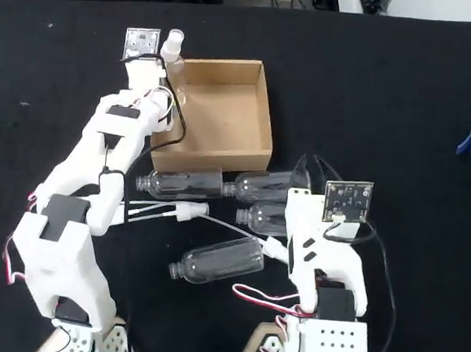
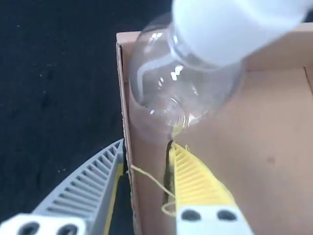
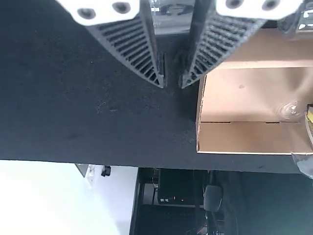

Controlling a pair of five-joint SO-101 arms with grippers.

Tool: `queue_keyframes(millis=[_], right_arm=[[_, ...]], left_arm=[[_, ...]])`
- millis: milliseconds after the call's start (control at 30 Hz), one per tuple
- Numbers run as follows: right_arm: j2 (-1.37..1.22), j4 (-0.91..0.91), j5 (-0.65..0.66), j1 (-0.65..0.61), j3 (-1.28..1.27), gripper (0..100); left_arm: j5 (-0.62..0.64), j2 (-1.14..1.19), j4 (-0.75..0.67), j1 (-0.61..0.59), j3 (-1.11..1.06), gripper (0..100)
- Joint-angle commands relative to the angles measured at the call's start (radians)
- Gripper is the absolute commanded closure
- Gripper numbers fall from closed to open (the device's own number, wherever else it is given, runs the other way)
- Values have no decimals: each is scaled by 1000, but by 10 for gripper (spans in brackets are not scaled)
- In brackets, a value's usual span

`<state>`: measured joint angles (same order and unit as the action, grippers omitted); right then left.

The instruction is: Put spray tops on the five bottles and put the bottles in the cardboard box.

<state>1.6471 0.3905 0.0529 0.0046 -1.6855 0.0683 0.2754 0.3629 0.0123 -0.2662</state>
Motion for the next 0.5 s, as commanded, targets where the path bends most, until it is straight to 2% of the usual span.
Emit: queue_keyframes(millis=[0, 467], right_arm=[[31, -32, 8, -14, 4, 966], [31, -31, 8, -14, 4, 966]], left_arm=[[11, -20, -18, 10, 64, 970], [11, -21, -9, -12, 107, 970]])
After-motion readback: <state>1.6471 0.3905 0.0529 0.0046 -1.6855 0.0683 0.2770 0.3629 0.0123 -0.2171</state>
